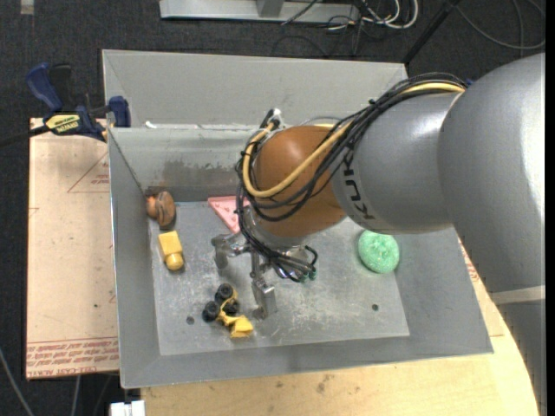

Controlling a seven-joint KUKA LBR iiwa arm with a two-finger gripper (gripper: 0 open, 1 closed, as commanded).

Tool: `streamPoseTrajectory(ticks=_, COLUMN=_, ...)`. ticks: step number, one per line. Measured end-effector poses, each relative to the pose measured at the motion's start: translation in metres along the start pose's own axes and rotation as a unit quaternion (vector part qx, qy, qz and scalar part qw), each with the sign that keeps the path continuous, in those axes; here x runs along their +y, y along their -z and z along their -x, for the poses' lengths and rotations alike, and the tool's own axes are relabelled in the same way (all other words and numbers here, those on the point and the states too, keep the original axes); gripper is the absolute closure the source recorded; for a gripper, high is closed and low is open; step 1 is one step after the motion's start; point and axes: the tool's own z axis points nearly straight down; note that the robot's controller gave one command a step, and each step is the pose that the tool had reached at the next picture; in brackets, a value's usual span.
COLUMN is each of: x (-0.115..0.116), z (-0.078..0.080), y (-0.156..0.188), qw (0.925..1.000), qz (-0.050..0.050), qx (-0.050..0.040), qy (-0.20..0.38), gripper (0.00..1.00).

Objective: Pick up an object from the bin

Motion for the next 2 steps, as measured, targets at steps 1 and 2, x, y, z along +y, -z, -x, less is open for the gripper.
streamPoseTrajectory(ticks=1, x=0.004, z=0.009, y=-0.011, qw=0.9989, qz=0.0, qx=-0.0017, qy=-0.046, gripper=0.0)
streamPoseTrajectory(ticks=2, x=0.016, z=0.0, y=-0.016, qw=0.9996, qz=0.0, qx=-0.0001, qy=-0.028, gripper=0.0)
